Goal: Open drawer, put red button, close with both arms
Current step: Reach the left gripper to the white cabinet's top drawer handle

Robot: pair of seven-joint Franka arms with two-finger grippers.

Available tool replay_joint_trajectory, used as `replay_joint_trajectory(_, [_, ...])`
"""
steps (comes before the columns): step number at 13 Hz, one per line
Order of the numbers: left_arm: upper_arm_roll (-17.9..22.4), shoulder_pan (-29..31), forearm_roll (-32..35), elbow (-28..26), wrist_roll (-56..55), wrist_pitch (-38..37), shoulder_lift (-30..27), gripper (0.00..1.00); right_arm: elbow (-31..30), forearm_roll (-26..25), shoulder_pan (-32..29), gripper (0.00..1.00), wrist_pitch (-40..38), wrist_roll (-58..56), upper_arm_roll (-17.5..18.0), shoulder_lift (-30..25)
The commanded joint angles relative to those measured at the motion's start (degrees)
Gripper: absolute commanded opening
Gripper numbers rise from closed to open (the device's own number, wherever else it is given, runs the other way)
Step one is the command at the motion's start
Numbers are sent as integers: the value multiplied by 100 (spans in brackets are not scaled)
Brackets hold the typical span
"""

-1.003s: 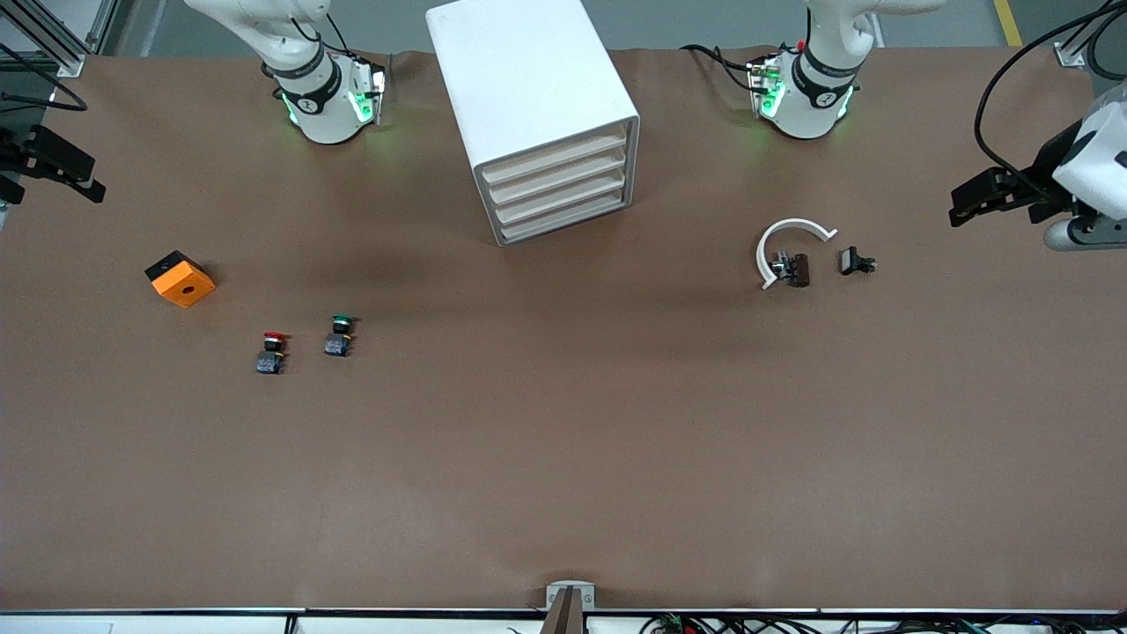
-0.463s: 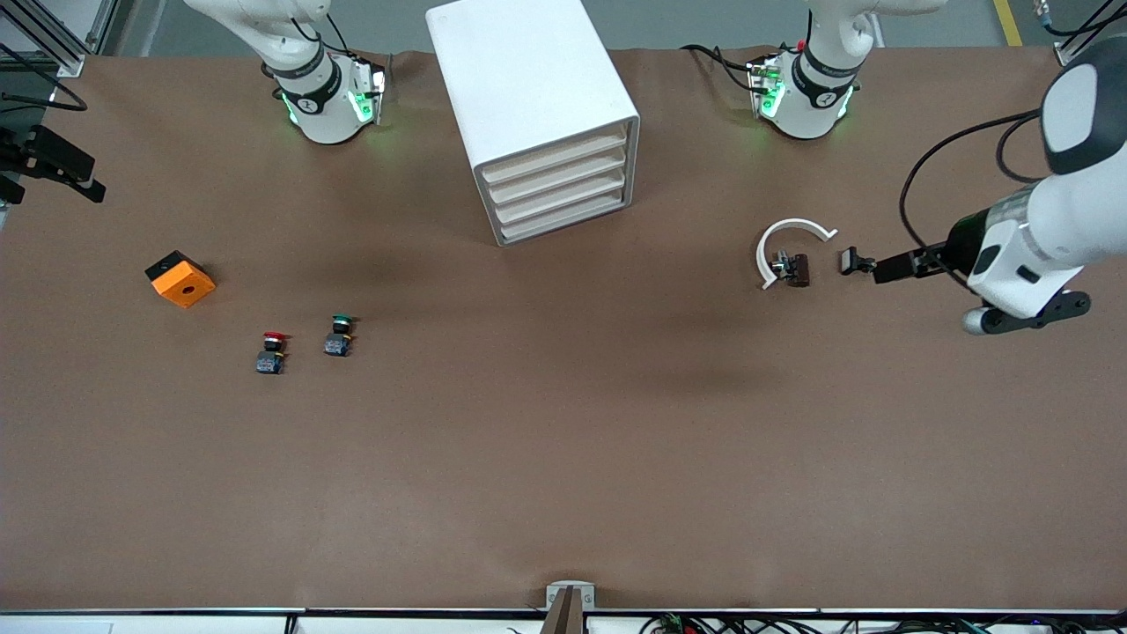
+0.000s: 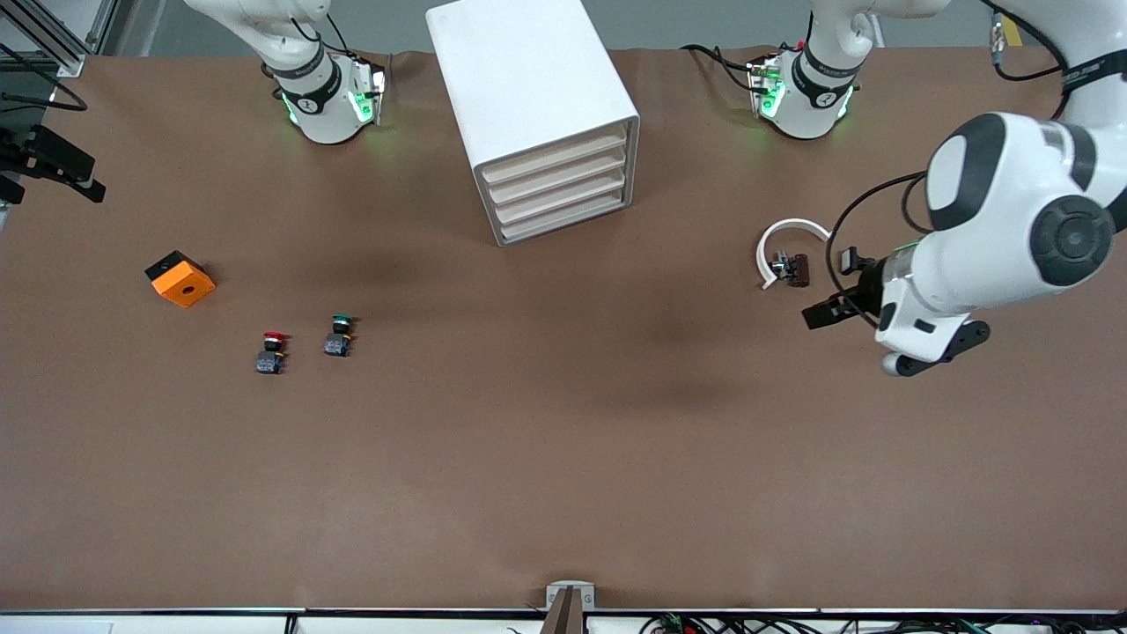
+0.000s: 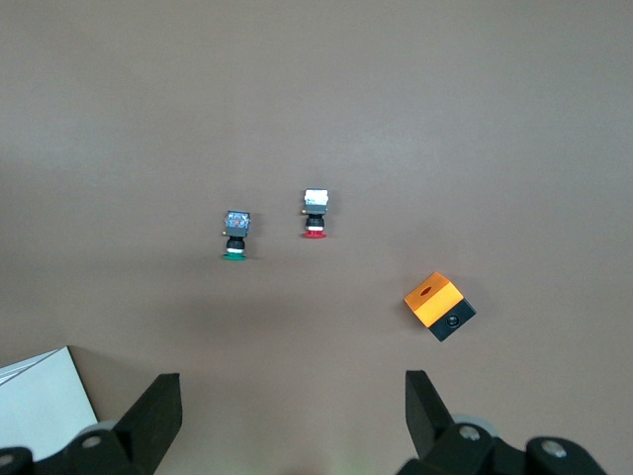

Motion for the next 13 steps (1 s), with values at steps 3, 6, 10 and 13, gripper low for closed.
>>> replay_joint_trajectory(3, [-2, -327, -89, 469, -1447, 95, 533, 100, 4, -3, -81, 100, -51, -68, 52, -61])
replay_joint_trajectory(6, [-2, -406, -756, 576, -2134, 95, 736, 100, 4, -3, -81, 100, -51, -68, 52, -61])
replay_joint_trajectory(10, [-11, -687, -1283, 576, -3406, 52, 842, 100, 4, -3, -81, 100, -60, -68, 52, -61])
replay_joint_trajectory(13, [-37, -802, -1793, 567, -4688, -28, 939, 100, -5, -3, -89, 100, -60, -68, 44, -61])
